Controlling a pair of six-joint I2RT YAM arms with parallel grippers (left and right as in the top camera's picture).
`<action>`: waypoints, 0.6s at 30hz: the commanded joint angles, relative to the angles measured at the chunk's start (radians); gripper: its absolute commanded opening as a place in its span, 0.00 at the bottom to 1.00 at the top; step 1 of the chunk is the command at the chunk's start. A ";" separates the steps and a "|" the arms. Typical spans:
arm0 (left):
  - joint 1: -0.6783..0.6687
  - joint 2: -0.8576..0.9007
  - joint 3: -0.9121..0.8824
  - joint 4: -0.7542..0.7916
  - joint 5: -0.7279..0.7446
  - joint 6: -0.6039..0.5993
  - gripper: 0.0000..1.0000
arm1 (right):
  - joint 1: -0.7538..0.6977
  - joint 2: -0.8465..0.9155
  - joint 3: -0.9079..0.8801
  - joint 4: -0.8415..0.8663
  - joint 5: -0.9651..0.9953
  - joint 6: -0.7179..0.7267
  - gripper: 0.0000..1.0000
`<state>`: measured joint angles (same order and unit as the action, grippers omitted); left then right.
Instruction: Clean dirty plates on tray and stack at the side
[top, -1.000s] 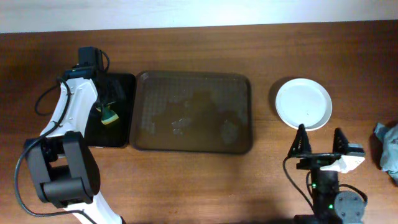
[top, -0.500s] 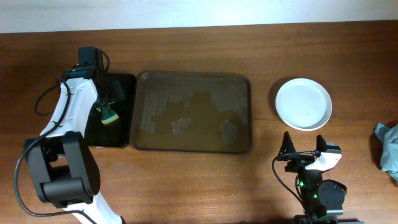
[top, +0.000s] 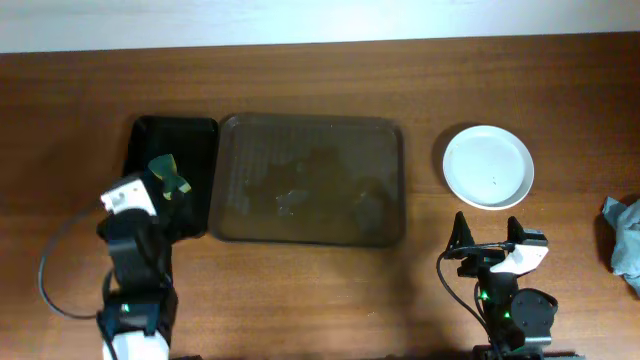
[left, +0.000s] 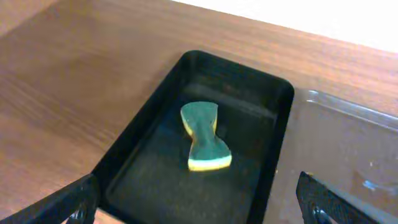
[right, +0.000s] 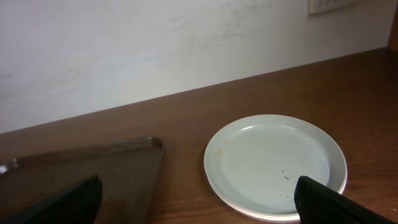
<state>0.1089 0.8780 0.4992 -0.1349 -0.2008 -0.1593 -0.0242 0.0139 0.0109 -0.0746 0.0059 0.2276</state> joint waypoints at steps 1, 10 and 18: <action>0.003 -0.312 -0.264 0.229 0.093 0.149 0.99 | 0.005 -0.005 -0.005 -0.005 -0.001 -0.007 0.98; -0.043 -0.873 -0.490 0.055 0.134 0.401 0.99 | 0.005 -0.005 -0.005 -0.005 -0.002 -0.007 0.98; -0.043 -0.873 -0.490 0.058 0.134 0.400 0.99 | 0.005 -0.005 -0.005 -0.005 -0.001 -0.007 0.98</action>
<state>0.0700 0.0162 0.0166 -0.0792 -0.0776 0.2214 -0.0242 0.0147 0.0109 -0.0746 0.0063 0.2279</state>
